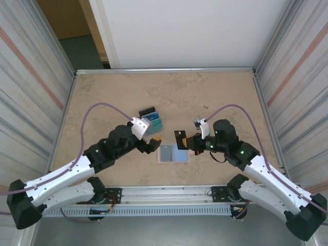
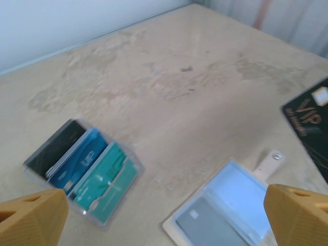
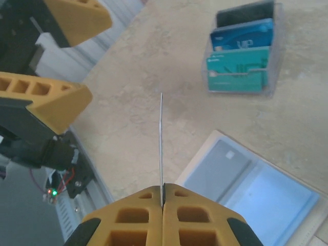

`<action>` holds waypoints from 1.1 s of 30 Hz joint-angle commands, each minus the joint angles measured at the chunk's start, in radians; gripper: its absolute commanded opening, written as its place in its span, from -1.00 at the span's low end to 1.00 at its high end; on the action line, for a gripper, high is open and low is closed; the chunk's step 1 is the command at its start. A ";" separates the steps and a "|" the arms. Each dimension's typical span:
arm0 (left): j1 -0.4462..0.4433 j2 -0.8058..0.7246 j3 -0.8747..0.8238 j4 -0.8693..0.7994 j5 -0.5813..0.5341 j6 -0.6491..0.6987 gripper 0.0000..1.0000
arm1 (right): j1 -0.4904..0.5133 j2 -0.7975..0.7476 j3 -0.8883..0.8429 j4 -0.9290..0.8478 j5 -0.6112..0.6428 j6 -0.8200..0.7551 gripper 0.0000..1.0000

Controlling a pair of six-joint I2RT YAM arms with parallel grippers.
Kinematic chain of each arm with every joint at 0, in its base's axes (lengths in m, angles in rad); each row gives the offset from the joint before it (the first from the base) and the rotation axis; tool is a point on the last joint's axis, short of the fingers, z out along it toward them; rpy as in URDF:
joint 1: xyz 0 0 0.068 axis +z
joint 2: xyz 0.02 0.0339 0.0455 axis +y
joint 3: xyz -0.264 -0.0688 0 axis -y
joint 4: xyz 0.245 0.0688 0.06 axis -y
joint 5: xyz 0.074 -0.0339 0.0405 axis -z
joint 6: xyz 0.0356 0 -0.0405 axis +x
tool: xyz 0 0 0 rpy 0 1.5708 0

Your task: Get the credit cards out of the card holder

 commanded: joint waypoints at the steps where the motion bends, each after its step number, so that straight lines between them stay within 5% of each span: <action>1: 0.004 -0.001 0.042 0.014 0.200 0.166 0.89 | 0.028 0.016 0.061 -0.027 -0.057 -0.100 -1.00; 10: 0.006 0.080 0.143 -0.060 0.463 0.298 0.65 | 0.110 0.093 0.143 -0.083 -0.065 -0.205 -1.00; 20: 0.006 0.196 0.239 -0.163 0.613 0.377 0.20 | 0.151 0.137 0.180 -0.104 -0.082 -0.258 -1.00; 28: 0.006 0.247 0.275 -0.225 0.631 0.412 -0.72 | 0.156 0.156 0.195 -0.111 -0.084 -0.278 -1.00; 33: 0.006 0.239 0.275 -0.243 0.587 0.426 -1.00 | 0.158 0.156 0.194 -0.107 -0.064 -0.282 -1.00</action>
